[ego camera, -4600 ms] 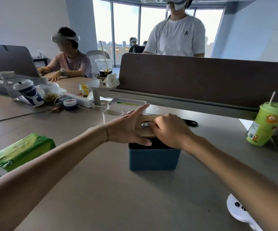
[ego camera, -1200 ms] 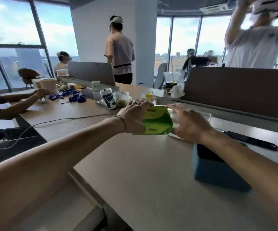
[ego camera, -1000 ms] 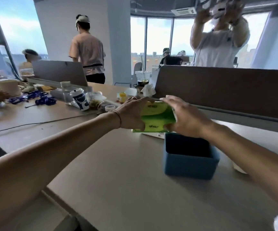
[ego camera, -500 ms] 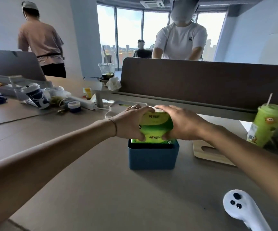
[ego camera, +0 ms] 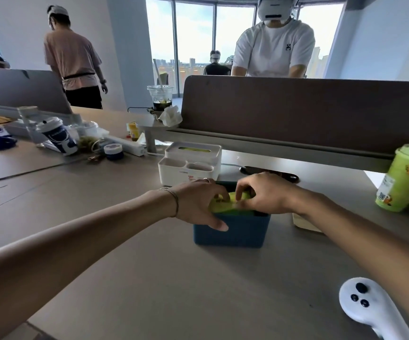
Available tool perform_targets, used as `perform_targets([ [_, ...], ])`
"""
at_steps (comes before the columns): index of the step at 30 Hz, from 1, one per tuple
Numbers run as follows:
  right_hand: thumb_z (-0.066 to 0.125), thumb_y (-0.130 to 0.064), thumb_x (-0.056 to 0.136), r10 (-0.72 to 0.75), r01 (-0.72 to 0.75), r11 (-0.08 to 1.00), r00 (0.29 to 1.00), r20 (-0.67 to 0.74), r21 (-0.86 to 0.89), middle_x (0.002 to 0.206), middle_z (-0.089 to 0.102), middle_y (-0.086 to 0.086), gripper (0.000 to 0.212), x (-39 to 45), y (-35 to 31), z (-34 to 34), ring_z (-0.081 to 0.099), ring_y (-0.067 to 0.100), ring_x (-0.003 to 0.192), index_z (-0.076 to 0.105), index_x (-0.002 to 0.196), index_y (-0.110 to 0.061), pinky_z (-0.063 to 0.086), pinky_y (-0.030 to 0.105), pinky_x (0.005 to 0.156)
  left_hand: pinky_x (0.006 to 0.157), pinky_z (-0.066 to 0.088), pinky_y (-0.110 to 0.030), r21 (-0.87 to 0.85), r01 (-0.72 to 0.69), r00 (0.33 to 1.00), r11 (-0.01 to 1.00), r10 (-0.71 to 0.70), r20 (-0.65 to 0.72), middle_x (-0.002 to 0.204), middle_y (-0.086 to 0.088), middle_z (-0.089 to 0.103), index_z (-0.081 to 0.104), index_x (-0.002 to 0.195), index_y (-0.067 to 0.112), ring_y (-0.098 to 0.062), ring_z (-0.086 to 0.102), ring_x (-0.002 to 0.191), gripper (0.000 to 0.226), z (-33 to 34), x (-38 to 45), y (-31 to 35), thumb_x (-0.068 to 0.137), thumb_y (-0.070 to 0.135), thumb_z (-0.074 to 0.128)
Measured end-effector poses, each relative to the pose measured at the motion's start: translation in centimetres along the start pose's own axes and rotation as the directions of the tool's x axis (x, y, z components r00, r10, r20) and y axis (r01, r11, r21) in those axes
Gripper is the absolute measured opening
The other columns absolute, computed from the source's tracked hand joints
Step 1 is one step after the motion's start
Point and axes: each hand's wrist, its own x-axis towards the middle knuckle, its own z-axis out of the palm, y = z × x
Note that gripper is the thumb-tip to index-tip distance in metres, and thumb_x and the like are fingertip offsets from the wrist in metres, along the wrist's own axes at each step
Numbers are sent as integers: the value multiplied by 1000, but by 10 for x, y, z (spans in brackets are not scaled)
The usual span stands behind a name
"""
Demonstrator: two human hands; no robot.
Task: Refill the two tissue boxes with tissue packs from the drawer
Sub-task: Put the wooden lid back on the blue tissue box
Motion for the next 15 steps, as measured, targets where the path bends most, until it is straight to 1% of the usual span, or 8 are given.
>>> perform_targets([
  [2, 64, -53, 89, 8, -8, 1000, 1000, 20, 25, 94, 73, -8, 28, 1, 3, 3, 65, 15, 90, 74, 96, -28, 52, 34, 77, 81, 52, -34, -25, 23, 1000, 999, -23, 14, 101, 7, 60, 60, 118, 35, -16, 56, 91, 64, -2, 4, 4, 71, 77, 64],
  [4, 60, -49, 92, -5, 5, 1000, 1000, 3, -24, 101, 74, -5, 29, 0, 3, 5, 65, 17, 97, 76, 100, -26, 52, 38, 87, 78, 55, -37, -39, 32, 999, 999, -33, -7, 94, 10, 65, 63, 109, 37, -13, 60, 86, 66, -3, 10, 9, 67, 86, 51],
  [6, 62, -41, 93, -10, 10, 1000, 999, -40, -1, 106, 74, -4, 25, -3, 7, 1, 65, 18, 101, 77, 104, -25, 52, 39, 89, 79, 56, -38, -64, 36, 997, 997, -40, -63, 97, 10, 69, 67, 107, 36, -13, 64, 87, 67, -6, 20, 15, 70, 86, 42],
  [7, 62, -38, 93, 2, 0, 999, 998, -69, 33, 108, 73, -5, 23, -6, 13, -3, 64, 19, 100, 77, 105, -25, 52, 39, 88, 82, 55, -37, -61, 45, 994, 997, -50, -98, 102, 9, 70, 68, 110, 35, -14, 65, 92, 63, -9, 27, 20, 75, 81, 44],
  [9, 62, -36, 93, 37, -29, 998, 989, -141, 58, 107, 73, -5, 18, -14, 31, -13, 64, 19, 97, 76, 99, -28, 53, 40, 87, 84, 50, -34, -13, 50, 982, 999, -52, -182, 113, 6, 67, 66, 117, 33, -18, 62, 102, 48, -14, 45, 31, 86, 66, 50],
  [11, 62, -32, 92, 93, -83, 995, 977, -191, 62, 101, 74, -7, 13, -24, 57, -21, 66, 17, 93, 74, 91, -31, 54, 39, 84, 86, 48, -34, -16, 29, 969, 999, -32, -247, 121, 4, 65, 64, 121, 33, -21, 60, 109, 42, -16, 68, 48, 88, 57, 57],
  [13, 62, -26, 91, 164, -157, 986, 966, -200, 52, 98, 74, -7, 13, -38, 84, -24, 66, 16, 94, 75, 88, -30, 54, 36, 82, 88, 48, -34, -11, -9, 969, 1000, 6, -247, 123, 1, 63, 62, 125, 30, -23, 58, 112, 46, -14, 92, 70, 85, 53, 62],
  [15, 63, -22, 91, 238, -235, 971, 952, -191, 41, 100, 74, -6, 14, -53, 109, -25, 66, 17, 96, 76, 89, -27, 52, 35, 83, 92, 48, -36, 60, -58, 983, 997, 67, -172, 129, -2, 60, 53, 136, 30, -25, 55, 118, 61, -9, 115, 95, 82, 56, 66],
])
